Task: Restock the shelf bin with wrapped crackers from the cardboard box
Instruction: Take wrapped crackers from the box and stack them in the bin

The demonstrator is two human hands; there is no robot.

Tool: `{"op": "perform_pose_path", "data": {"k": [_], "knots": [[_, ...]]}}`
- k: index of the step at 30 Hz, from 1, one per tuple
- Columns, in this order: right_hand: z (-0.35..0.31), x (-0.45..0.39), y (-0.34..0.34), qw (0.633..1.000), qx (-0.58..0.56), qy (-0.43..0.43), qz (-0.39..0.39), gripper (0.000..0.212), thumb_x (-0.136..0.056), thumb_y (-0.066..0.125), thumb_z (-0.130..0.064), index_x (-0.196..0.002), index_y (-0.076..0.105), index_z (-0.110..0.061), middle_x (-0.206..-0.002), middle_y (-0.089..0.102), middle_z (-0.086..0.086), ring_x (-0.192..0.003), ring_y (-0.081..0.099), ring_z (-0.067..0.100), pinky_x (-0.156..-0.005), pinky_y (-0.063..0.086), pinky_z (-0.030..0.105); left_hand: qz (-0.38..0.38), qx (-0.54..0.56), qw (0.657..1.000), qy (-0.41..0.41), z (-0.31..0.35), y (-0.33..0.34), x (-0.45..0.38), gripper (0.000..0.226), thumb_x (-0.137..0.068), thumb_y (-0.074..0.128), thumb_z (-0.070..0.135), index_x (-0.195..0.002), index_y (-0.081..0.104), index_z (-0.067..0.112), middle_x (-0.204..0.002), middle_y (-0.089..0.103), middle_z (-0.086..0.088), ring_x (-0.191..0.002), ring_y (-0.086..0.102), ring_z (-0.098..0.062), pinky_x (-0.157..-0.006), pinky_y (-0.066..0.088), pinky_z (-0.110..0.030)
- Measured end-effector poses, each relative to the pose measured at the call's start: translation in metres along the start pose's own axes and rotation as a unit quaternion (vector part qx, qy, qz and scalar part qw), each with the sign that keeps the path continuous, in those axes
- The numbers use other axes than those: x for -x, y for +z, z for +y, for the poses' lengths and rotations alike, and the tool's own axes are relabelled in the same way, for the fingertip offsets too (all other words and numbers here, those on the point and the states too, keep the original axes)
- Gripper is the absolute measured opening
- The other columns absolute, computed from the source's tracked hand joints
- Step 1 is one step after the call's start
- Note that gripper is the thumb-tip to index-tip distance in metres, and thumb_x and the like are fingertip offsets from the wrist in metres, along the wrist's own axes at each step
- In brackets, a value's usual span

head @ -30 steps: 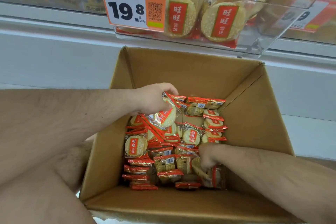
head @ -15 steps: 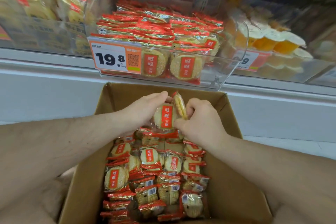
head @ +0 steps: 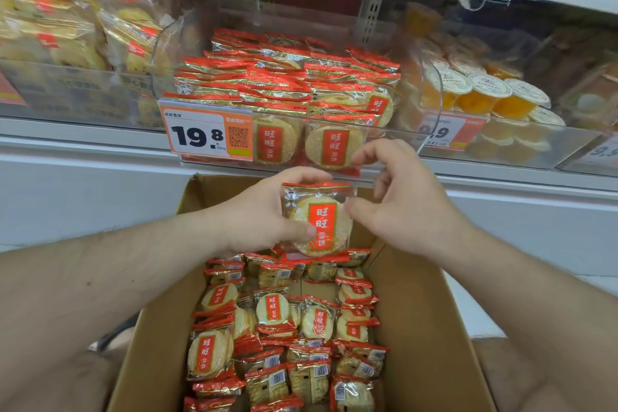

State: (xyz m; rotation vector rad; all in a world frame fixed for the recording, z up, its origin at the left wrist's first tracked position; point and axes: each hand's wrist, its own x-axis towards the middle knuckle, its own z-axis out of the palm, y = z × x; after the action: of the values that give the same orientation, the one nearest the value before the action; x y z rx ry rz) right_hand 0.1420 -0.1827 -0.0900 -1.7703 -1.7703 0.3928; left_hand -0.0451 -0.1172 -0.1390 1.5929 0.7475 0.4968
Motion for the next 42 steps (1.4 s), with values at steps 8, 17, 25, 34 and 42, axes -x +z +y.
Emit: {"op": "perform_pose_path", "data": {"k": [8,17,25,34,42], "knots": [[0.001,-0.001,-0.007,0.986,0.084,-0.011,-0.142,0.093,-0.073,0.081,-0.047,-0.147,0.028,-0.028,-0.142,0.050,-0.007,-0.129,0.047,0.011,-0.105,0.043,0.032,0.017,-0.134,0.985,0.111,0.027,0.009,0.002,0.113,-0.080,0.075,0.002,-0.141,0.001,0.061,-0.130,0.047,0.016,-0.096,0.068,-0.008,-0.080,0.058,-0.030],[-0.008,0.001,-0.024,0.990,0.092,-0.042,-0.100,0.068,-0.070,0.085,-0.039,-0.130,0.053,-0.036,-0.114,0.064,-0.017,-0.105,0.060,0.005,-0.087,0.047,0.021,0.041,-0.335,0.912,0.234,0.043,0.017,0.004,0.111,-0.085,0.070,0.012,-0.135,-0.013,0.067,-0.125,0.023,0.028,-0.103,0.049,0.008,-0.084,0.047,-0.011],[-0.022,-0.027,-0.101,0.990,0.046,0.130,0.022,0.030,-0.065,0.087,-0.038,-0.082,0.070,-0.020,-0.077,0.072,-0.003,-0.072,0.067,0.016,-0.073,0.058,0.043,0.250,-0.523,0.782,0.228,0.038,0.011,-0.017,0.071,-0.079,0.061,0.037,-0.143,0.040,0.017,-0.140,0.042,-0.006,-0.131,0.039,-0.027,-0.107,0.030,-0.047],[-0.077,-0.096,-0.118,0.936,0.320,0.136,-0.054,0.033,-0.074,0.080,-0.031,-0.072,0.062,-0.003,-0.057,0.065,0.010,-0.045,0.066,0.023,-0.048,0.053,0.028,0.202,-0.621,0.737,0.171,0.025,0.011,-0.023,0.069,-0.068,0.069,0.028,-0.134,0.052,0.017,-0.151,0.034,-0.012,-0.143,0.024,-0.034,-0.116,0.014,-0.057],[-0.066,-0.144,-0.091,0.877,0.406,0.165,-0.196,0.027,-0.091,0.068,-0.028,-0.101,0.058,-0.005,-0.106,0.065,0.019,-0.084,0.073,0.032,-0.084,0.059,0.046,0.211,-0.608,0.739,0.201,0.017,0.009,-0.027,0.047,-0.063,0.072,0.022,-0.109,0.066,0.018,-0.148,0.039,-0.014,-0.141,0.028,-0.036,-0.114,0.011,-0.056]]}}
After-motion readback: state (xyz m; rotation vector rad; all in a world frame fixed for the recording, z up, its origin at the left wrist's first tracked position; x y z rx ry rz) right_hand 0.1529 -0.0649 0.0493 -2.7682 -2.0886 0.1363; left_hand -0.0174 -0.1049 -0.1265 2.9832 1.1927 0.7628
